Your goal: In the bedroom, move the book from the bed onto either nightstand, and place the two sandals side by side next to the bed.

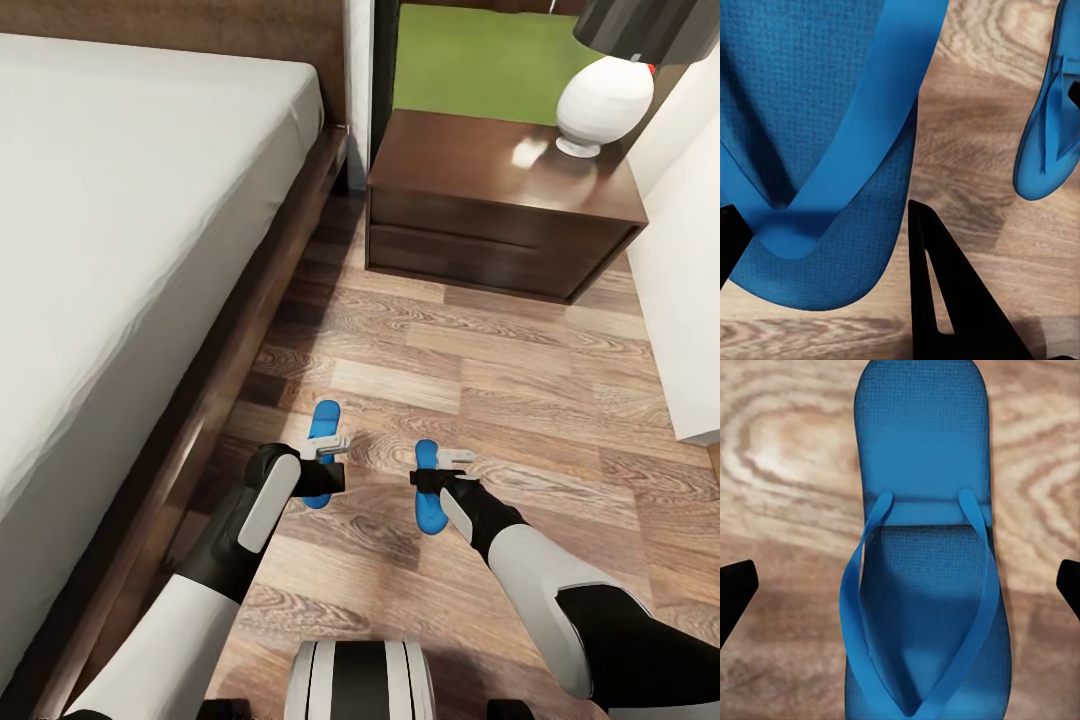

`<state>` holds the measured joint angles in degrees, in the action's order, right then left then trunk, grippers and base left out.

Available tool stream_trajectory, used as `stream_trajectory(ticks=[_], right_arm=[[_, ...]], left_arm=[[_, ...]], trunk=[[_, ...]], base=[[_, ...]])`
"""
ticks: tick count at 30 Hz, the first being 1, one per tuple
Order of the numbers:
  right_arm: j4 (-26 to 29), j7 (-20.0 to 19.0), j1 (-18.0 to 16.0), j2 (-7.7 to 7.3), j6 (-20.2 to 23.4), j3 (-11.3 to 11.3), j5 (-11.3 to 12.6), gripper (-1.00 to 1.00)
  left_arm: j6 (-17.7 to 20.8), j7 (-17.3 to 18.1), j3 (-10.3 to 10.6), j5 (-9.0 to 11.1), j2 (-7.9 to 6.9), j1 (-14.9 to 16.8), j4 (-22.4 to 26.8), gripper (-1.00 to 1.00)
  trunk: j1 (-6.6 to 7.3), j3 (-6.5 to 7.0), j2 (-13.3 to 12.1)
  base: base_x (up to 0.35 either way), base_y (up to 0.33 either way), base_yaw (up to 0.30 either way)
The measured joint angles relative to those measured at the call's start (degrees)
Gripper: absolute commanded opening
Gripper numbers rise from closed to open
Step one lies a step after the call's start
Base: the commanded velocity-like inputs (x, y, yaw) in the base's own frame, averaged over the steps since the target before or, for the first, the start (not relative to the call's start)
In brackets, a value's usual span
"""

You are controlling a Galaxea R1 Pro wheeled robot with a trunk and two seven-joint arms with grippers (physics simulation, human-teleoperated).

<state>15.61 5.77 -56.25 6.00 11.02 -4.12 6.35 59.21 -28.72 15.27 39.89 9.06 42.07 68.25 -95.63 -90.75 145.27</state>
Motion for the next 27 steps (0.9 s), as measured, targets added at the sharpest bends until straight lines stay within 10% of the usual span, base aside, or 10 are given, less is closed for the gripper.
stream_trajectory(ticks=[27], right_arm=[[0.1,0.1,0.0,-0.08,0.0,0.0,0.0,1.0]], left_arm=[[0.0,-0.2,0.0,-0.1,-0.02,0.0,0.0,-1.0]], trunk=[[-0.41,-3.55,0.2]], base=[[0.0,0.0,0.0]])
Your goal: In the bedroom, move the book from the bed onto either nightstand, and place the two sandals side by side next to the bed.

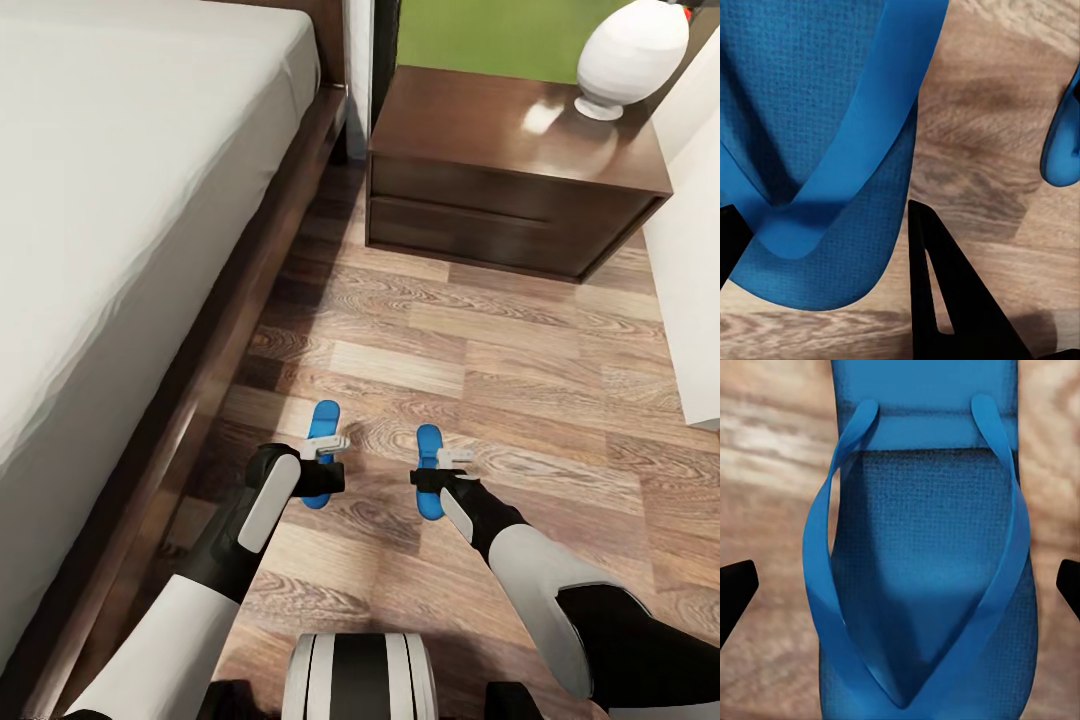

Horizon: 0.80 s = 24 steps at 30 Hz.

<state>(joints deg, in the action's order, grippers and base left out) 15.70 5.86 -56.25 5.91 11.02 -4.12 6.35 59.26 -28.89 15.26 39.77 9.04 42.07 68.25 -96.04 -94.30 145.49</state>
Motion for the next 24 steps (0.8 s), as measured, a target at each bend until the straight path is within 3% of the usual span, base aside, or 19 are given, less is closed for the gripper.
stream_trajectory(ticks=[7,20,24], right_arm=[[0.0,0.1,0.0,0.0,0.0,0.0,0.0,1.0],[0.0,0.1,0.0,0.0,0.0,0.1,0.1,1.0],[0.0,0.1,0.0,0.0,0.0,0.1,0.1,1.0]], left_arm=[[0.0,0.0,0.0,0.0,0.01,0.0,0.0,-1.0],[0.0,0.0,0.0,0.1,-0.06,0.0,0.0,-1.0],[0.0,0.0,0.0,0.0,-0.07,0.0,0.1,-1.0]], trunk=[[-0.11,-0.88,0.1],[-0.1,-0.89,0.1],[-0.18,-1.55,0.1]], base=[[0.0,0.0,0.0],[0.0,0.0,0.0],[0.0,0.0,0.0]])
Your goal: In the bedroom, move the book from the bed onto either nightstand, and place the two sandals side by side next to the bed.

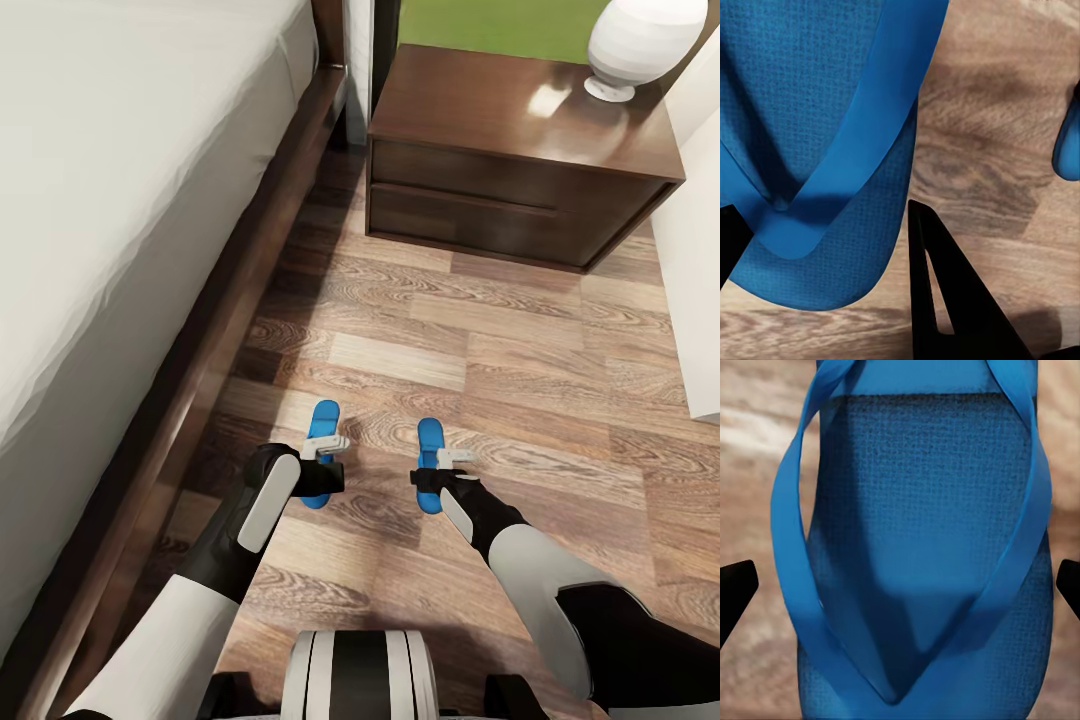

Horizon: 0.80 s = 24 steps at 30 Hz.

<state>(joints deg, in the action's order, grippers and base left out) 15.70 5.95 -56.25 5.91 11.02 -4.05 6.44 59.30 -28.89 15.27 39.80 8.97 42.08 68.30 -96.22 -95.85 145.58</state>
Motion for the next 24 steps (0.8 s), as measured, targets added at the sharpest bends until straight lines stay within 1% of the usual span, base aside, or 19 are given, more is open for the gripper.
stream_trajectory(ticks=[12,13,24], right_arm=[[0.0,0.0,0.0,0.0,0.0,0.0,0.1,1.0],[0.0,0.0,0.0,0.0,0.0,0.0,0.1,-1.0],[0.0,0.3,0.0,-0.01,0.0,0.0,-0.1,-1.0]], left_arm=[[0.0,0.0,0.0,0.1,0.0,0.0,0.0,-1.0],[0.0,0.0,0.0,0.1,0.0,0.0,0.0,-1.0],[0.0,0.0,0.0,0.1,-0.08,-0.1,0.1,-1.0]], trunk=[[0.0,0.0,0.0],[0.0,0.0,0.0],[0.0,0.0,0.0]], base=[[0.0,0.0,0.0],[0.0,0.0,0.0],[0.0,0.0,0.0]])
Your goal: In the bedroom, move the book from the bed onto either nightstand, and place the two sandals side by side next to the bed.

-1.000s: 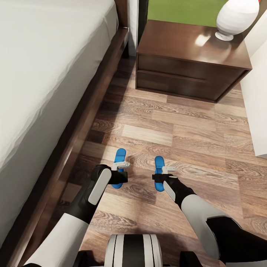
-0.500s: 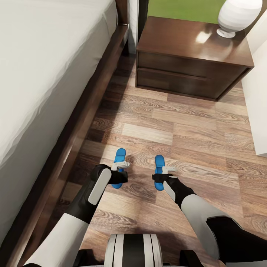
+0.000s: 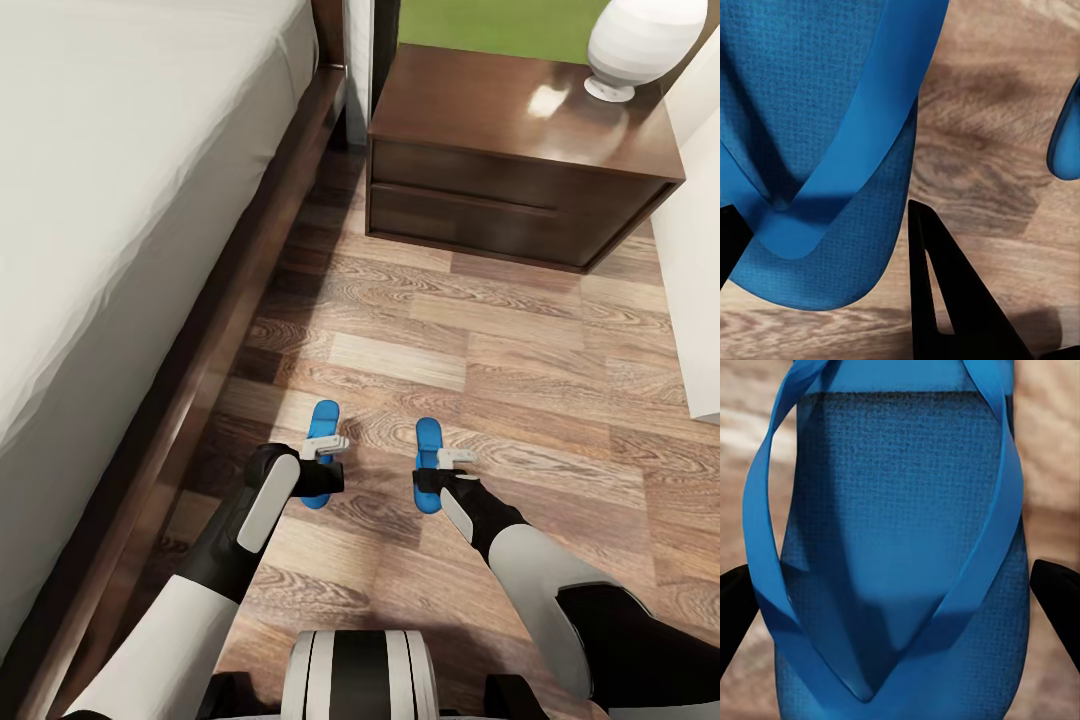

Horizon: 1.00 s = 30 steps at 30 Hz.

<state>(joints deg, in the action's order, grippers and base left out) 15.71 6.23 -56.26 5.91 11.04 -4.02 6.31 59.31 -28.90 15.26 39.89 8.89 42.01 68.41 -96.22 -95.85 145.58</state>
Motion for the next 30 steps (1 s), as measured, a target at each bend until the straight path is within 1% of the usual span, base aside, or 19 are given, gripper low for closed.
stream_trajectory(ticks=[11,14,24,30], right_arm=[[0.0,0.0,0.0,-0.07,0.0,0.0,0.0,-1.0],[0.2,-0.3,0.1,-0.11,0.0,0.0,0.2,-1.0],[0.5,-0.4,0.2,-0.14,-0.1,0.0,0.2,-1.0],[0.8,-0.4,0.3,-0.18,-0.1,0.0,0.1,-1.0]], left_arm=[[0.1,0.2,0.0,-0.1,-0.3,-0.3,-0.2,-1.0],[0.0,0.4,0.0,-0.2,-0.47,-0.8,-0.2,-1.0],[-0.1,-0.2,0.1,-0.5,-0.57,-1.5,-0.1,-1.0],[-0.1,-0.4,0.6,-0.6,-0.61,-1.8,-0.1,-1.0]], trunk=[[0.0,0.0,0.0],[0.0,0.0,0.0],[0.0,0.0,0.0],[-0.02,0.0,0.0]], base=[[0.0,0.0,0.0],[0.0,0.0,0.0],[-0.001,0.0,0.0],[-0.132,-0.097,0.0]])
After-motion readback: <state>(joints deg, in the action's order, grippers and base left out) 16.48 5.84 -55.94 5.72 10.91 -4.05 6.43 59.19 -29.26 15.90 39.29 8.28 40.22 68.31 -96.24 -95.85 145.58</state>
